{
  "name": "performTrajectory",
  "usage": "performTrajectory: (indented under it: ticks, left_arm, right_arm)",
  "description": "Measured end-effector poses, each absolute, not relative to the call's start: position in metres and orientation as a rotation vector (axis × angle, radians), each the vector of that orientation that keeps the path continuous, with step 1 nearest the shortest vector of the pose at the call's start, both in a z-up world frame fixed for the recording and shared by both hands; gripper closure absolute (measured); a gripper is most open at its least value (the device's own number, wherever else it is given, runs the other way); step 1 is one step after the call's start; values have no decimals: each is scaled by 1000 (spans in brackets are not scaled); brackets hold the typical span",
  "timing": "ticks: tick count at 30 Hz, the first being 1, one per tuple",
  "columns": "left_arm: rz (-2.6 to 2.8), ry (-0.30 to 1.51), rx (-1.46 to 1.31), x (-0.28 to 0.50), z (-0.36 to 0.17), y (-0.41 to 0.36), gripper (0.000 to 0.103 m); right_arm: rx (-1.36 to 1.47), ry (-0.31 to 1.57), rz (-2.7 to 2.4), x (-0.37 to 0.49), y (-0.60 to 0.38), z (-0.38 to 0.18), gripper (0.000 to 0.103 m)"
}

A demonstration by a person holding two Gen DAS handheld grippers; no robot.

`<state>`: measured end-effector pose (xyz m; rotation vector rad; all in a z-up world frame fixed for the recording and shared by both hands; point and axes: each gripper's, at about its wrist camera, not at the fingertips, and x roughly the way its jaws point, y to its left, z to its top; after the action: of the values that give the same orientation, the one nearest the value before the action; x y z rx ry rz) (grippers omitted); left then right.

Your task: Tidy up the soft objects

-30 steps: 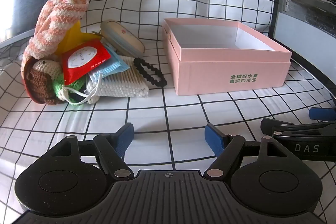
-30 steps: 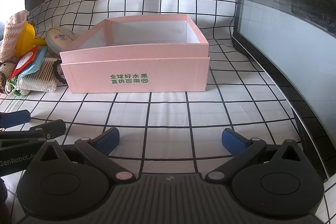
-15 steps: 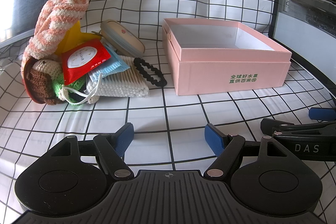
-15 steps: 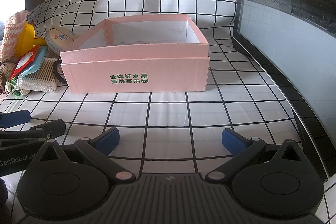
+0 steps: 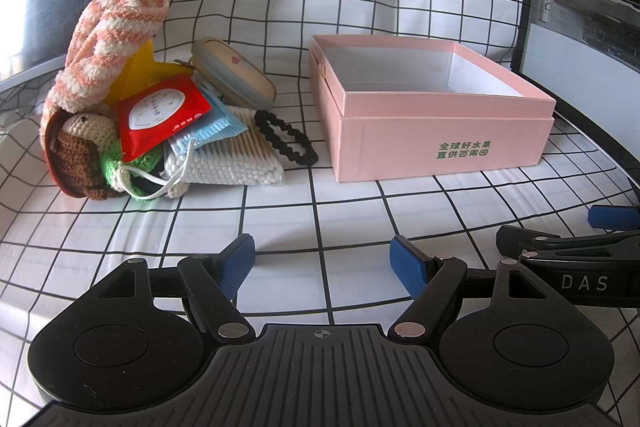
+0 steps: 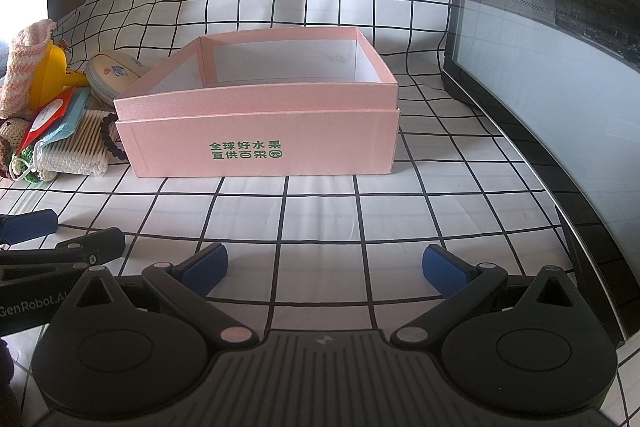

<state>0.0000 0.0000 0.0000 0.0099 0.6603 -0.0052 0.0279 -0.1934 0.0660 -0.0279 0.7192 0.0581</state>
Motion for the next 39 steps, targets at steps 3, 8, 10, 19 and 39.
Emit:
performTrajectory:
  ticks: [3,8,10,19,39]
  left_arm:
    - [-5,660,10,0,0,0,23]
    - [-5,660,10,0,0,0,23]
    - [-5,660,9,0,0,0,23]
    - [-5,660,10,0,0,0,23]
    - [-1,661,13,0,0,1,21]
  right_arm:
    - [-28,719,58,28,-193,66,0]
    - [-28,719,58,28,-193,66,0]
    - [-27,719,58,28,-193,66,0]
    - [-28,719,58,28,-193,66,0]
    - [-28,719,58,28,-193,66,0]
